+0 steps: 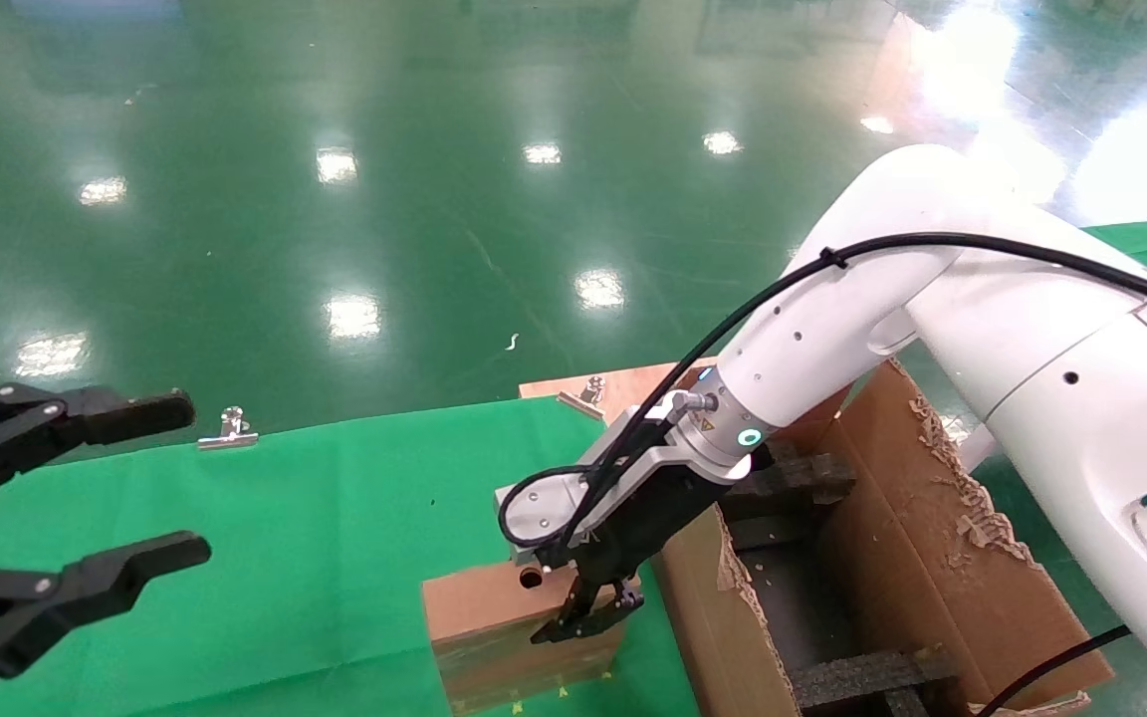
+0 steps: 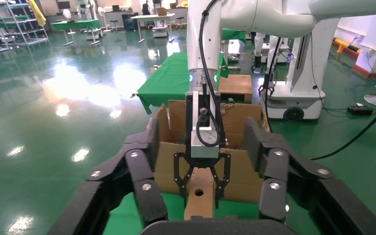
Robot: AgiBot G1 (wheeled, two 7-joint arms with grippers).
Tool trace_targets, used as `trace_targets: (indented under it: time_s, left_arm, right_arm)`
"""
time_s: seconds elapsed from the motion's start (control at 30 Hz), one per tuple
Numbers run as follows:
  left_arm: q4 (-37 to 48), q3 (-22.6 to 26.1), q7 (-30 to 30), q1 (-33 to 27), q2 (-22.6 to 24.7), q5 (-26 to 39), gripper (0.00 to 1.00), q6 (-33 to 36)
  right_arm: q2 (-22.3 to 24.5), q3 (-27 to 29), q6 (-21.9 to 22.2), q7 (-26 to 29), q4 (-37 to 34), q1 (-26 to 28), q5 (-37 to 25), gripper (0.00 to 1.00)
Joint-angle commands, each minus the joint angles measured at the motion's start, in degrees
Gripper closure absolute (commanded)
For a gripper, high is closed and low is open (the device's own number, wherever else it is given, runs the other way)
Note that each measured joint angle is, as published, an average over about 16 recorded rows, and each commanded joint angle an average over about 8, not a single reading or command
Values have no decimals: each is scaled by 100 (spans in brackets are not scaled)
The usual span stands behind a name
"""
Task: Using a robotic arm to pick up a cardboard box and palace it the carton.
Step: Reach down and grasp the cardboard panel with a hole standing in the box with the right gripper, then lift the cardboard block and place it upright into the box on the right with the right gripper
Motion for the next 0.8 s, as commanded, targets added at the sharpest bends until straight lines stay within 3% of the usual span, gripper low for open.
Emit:
trace_targets:
  time_s: [0.03, 0.5, 0.8]
  left_arm:
    - [0, 0, 0, 0, 0, 0, 0, 0]
    - [0, 0, 0, 0, 0, 0, 0, 0]
    - [0, 0, 0, 0, 0, 0, 0, 0]
  right_arm:
    - [1, 3, 1, 2, 2, -1, 0, 100]
    - [51, 60, 69, 15, -78, 117, 113, 100]
    - [179, 214, -7, -213, -677, 1143, 428, 100]
